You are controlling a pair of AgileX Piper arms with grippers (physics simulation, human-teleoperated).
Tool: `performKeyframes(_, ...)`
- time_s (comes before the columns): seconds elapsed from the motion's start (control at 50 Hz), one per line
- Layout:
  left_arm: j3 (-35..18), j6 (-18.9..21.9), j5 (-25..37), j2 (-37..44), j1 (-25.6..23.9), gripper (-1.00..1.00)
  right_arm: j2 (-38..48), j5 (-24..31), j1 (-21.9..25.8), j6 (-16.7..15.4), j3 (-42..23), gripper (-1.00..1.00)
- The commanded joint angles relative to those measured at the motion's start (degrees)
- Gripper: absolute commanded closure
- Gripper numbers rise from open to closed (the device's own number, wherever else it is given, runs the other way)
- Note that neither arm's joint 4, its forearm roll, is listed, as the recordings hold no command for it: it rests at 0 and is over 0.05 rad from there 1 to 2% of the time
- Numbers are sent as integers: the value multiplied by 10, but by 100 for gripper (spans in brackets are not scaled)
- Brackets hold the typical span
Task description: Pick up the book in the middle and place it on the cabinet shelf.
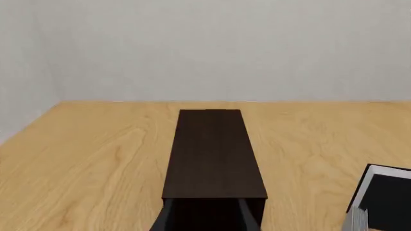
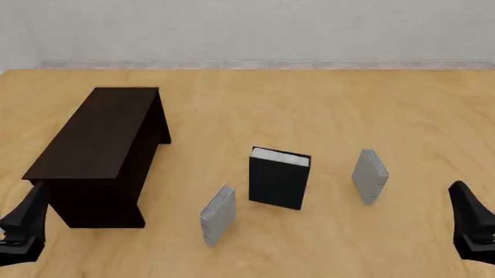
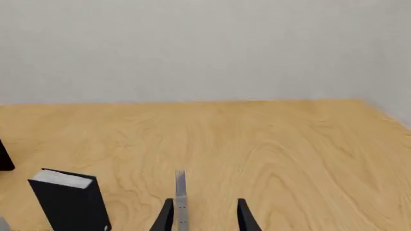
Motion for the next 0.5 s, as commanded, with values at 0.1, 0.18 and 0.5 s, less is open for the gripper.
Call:
performKeyframes(0.1, 24, -19, -22, -29, 1, -100, -31, -32, 23, -7, 28, -100)
performKeyframes(0.18, 7, -12, -11, -30, -6, -100, -32, -33, 25, -5, 25, -100)
performKeyframes(0.5, -65, -18, 2, 6, -27, -100, -32, -47, 40, -3, 26, -100)
